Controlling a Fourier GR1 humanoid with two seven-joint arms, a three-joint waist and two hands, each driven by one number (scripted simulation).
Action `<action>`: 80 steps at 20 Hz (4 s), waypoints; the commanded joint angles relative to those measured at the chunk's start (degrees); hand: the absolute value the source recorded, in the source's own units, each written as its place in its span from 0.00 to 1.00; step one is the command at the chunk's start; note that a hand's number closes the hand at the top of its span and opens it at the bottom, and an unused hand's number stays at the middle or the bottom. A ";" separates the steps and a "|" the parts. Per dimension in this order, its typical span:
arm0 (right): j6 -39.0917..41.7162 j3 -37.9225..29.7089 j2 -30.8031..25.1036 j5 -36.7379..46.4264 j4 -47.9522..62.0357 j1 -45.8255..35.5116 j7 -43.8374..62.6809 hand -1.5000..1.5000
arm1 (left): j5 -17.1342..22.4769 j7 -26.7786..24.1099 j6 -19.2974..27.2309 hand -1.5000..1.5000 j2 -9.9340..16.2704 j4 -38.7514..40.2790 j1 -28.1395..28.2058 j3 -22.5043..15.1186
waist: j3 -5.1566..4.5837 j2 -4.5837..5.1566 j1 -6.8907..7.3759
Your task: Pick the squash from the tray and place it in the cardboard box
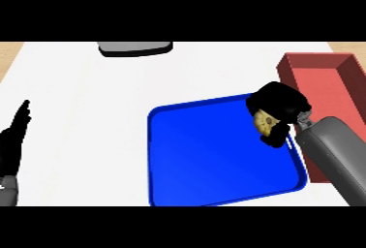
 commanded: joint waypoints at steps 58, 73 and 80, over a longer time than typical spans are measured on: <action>7.16 -11.95 -9.63 -40.33 37.77 -11.78 -47.67 0.00 | -3.54 0.23 -0.19 0.50 -2.68 0.22 -3.62 -2.80 | -0.96 0.12 5.51; 24.93 -24.85 -19.02 -59.43 49.14 -16.81 -43.00 0.00 | -2.25 -0.34 -2.13 0.50 -2.50 -0.15 -3.03 -2.40 | -0.77 1.06 6.79; 25.79 -27.00 -25.25 -61.91 52.61 -15.57 -39.78 0.00 | -1.42 0.87 -3.55 0.50 -1.08 -0.93 -5.67 -1.79 | -0.45 1.85 7.70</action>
